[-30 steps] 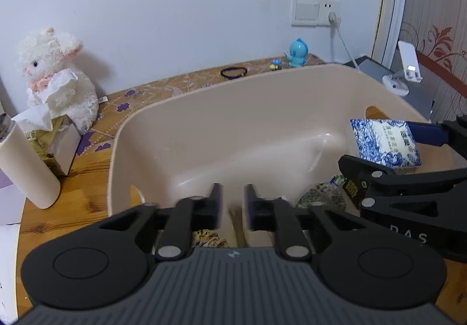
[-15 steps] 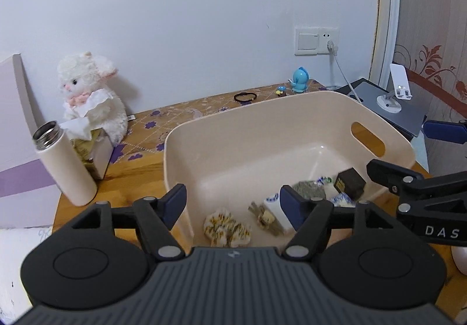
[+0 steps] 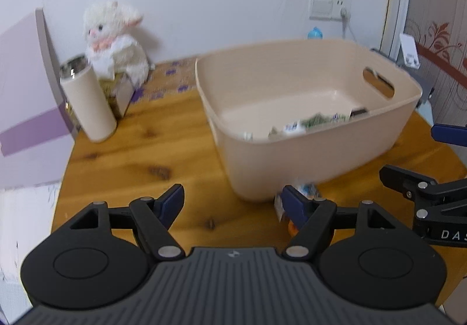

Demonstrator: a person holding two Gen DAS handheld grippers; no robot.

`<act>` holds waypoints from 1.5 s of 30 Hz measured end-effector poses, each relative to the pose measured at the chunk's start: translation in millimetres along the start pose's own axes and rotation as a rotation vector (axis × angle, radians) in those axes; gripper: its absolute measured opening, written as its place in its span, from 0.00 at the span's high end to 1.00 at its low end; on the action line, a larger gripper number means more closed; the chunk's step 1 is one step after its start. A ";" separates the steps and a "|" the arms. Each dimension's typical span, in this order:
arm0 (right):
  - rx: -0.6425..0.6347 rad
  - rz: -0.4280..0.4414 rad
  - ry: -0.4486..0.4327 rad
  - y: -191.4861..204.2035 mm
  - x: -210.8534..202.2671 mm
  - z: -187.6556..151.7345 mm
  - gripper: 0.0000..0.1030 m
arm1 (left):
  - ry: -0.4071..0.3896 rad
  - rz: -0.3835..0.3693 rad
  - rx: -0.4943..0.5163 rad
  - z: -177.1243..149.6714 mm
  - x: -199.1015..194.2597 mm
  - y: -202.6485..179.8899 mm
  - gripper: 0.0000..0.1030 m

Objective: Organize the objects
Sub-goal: 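Grasp the purple snack box with the left tool while the right tool grasps the orange cloth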

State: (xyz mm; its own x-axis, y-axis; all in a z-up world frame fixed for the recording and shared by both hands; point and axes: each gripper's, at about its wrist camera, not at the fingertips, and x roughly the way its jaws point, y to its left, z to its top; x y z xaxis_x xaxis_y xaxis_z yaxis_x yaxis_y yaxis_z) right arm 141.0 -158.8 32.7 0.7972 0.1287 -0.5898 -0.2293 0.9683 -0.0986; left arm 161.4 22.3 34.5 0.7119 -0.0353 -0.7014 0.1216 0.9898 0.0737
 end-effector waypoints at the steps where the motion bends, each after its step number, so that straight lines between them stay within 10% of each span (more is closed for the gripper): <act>1: -0.004 0.005 0.010 2.3 1.7 -3.5 0.10 | 0.009 -0.003 -0.005 -4.3 1.4 1.7 0.27; 20: -0.003 0.129 0.179 38.2 57.9 -36.4 0.13 | 0.107 0.019 -0.047 -38.4 31.0 23.6 0.27; 45: 0.124 -0.069 0.209 -54.8 74.6 -53.7 0.17 | 0.111 -0.144 -0.068 -14.8 65.6 -32.9 0.27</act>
State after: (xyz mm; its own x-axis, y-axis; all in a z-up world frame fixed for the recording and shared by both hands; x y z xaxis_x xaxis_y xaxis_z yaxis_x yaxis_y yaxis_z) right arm 183.0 -213.7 -49.0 0.6729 0.0271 -0.7392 -0.0982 0.9938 -0.0530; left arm 193.8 -10.5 -24.4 0.6093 -0.1653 -0.7755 0.1672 0.9828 -0.0782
